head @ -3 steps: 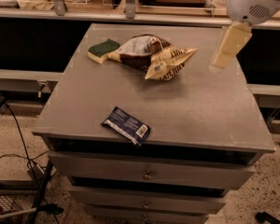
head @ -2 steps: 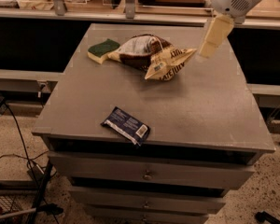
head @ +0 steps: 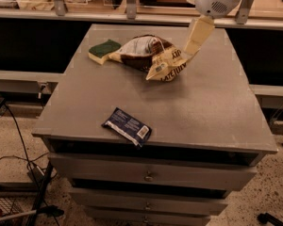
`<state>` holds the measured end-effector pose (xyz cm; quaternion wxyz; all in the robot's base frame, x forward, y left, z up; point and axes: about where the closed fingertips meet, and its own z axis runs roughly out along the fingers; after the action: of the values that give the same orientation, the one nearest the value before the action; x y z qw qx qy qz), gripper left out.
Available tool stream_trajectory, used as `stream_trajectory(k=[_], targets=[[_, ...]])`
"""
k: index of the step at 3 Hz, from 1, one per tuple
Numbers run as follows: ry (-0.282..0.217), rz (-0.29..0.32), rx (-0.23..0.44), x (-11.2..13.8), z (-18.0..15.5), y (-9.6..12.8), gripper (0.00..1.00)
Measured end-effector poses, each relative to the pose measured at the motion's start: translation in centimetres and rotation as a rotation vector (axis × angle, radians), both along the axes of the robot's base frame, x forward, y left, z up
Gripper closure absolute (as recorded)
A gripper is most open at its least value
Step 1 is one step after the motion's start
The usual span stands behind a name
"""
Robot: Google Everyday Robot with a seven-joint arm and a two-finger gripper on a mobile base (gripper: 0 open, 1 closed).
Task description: Move brown chip bag near rxbar blueberry
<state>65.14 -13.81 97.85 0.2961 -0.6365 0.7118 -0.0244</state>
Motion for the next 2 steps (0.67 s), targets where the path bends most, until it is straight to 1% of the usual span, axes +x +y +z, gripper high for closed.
stream_trajectory(k=[1,2], targets=[[0.042,-0.008,0.034,0.6,-1.6,1.3,0.0],[0.074,-0.007,0.056,1.0,-3.1,2.6,0.0]])
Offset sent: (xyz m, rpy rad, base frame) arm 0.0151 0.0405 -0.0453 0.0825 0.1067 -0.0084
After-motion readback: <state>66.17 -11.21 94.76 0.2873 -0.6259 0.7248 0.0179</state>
